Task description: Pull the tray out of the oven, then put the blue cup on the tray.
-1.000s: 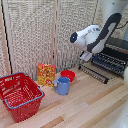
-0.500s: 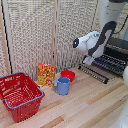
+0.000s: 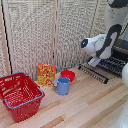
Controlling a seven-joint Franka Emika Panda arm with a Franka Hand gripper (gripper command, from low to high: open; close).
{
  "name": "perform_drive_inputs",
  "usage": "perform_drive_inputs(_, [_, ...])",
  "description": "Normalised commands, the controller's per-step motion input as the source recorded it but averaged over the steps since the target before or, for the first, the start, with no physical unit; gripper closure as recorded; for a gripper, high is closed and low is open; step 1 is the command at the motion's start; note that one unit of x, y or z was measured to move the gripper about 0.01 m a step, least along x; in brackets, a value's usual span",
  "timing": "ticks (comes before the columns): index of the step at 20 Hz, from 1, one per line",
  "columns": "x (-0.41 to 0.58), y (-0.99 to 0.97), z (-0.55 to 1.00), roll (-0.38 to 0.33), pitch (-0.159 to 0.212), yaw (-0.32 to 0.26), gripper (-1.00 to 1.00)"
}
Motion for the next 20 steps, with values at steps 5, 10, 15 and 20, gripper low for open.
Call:
perform_drive_inputs(5, [-0.012,-0.48,0.02,0.105,-0.010,0.007,1.00])
perform_drive_inputs(10, [0.000,-0.32,0.01,0.062,0.000,0.000,1.00])
perform_drive_inputs(15, [0.000,-0.25,0.07,0.064,0.000,-0.012,1.00])
perform_drive_inputs(20, [0.006,-0.23,0.02,0.065,0.000,-0.048,1.00])
